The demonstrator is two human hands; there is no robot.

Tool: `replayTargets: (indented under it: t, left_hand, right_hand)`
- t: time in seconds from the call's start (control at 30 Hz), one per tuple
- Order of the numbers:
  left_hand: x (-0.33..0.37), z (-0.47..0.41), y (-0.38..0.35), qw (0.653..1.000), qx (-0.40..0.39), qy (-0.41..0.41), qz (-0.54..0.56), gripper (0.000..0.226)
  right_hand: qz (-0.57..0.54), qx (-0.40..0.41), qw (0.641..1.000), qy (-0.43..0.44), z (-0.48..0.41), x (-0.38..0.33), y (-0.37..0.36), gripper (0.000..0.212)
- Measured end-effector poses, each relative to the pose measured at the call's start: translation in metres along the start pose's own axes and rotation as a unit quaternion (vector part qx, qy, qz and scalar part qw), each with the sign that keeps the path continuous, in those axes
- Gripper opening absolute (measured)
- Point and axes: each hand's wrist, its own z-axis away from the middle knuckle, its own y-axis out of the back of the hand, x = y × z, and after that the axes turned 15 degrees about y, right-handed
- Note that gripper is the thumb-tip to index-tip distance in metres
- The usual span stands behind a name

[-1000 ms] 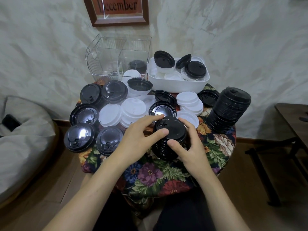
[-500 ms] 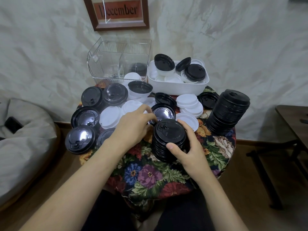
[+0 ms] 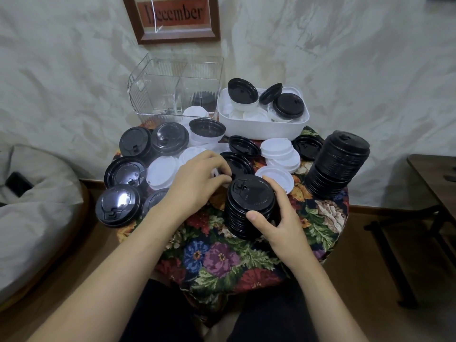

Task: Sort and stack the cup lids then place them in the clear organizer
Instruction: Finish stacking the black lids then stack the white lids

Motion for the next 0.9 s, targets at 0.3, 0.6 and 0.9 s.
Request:
replayTargets:
  t: [0.3, 0.6, 0.9]
  left_hand:
    - [0.016, 0.015, 0.015, 0.963, 0.08, 0.0, 0.258, 0.017]
    - [0.02, 0.032, 0.013, 0.882, -0.055, 0.078, 0.462, 0.004]
    - [0.015, 0.034, 0.015, 0.827, -0.059, 0.102, 0.55, 0.034]
  right_hand:
    - [0.0, 0.002, 1.0, -0.008, 0.001, 0.003, 0.0, 0.069]
    - [0.001, -0.001, 1.0, -0.006, 0.001, 0.003, 0.0, 0.071]
    - [0.007, 0.0, 1.0, -0.008, 0.002, 0.005, 0.0, 0.073]
